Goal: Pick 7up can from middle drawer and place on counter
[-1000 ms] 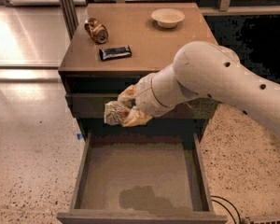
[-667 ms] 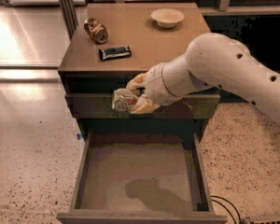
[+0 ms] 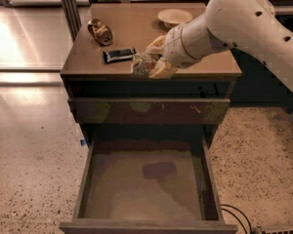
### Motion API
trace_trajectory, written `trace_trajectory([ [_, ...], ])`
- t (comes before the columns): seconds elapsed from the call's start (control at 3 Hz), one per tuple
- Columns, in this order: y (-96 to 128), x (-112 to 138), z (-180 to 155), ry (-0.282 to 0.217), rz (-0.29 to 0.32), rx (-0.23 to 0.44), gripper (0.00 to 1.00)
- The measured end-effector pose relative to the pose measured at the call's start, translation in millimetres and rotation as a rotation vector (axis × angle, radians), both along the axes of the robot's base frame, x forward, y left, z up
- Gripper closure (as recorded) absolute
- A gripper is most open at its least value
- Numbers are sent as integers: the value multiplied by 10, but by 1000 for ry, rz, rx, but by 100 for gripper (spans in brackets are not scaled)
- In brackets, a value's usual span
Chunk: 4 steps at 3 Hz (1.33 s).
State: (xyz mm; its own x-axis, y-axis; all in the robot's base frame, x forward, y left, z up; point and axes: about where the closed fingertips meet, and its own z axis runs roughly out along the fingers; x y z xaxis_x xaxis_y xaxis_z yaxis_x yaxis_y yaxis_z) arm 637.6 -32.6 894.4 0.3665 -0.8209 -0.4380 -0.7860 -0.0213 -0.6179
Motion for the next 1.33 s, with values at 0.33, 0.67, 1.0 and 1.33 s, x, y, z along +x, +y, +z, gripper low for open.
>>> trace_trajectory([
  [0.33, 0, 1, 0, 0, 0, 0, 100],
  [0.67, -52, 215, -19, -22, -20, -5, 100],
  [1.0, -110, 567, 3, -61, -44, -16, 100],
  [1.33, -121, 864, -9, -79, -63, -14, 100],
])
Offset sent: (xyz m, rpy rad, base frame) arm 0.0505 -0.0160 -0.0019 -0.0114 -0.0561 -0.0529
